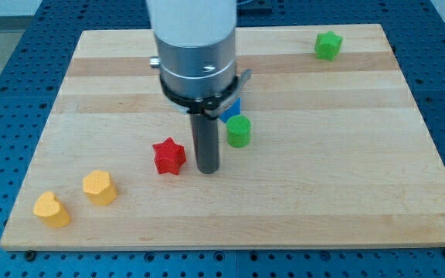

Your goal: Move the red star diagonally to right of yellow hexagon

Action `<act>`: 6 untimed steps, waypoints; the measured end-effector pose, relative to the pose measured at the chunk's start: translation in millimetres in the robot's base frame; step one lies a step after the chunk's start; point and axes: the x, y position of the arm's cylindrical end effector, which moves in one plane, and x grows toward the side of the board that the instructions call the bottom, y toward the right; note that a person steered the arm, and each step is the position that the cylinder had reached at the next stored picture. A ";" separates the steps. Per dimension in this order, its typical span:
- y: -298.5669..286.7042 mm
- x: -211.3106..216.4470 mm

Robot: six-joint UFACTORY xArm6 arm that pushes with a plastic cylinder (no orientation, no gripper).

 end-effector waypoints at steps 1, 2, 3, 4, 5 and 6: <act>-24.4 -1.7; -47.9 -2.7; -52.8 -2.7; -47.6 -3.2; 4.3 -44.2; 17.8 -74.8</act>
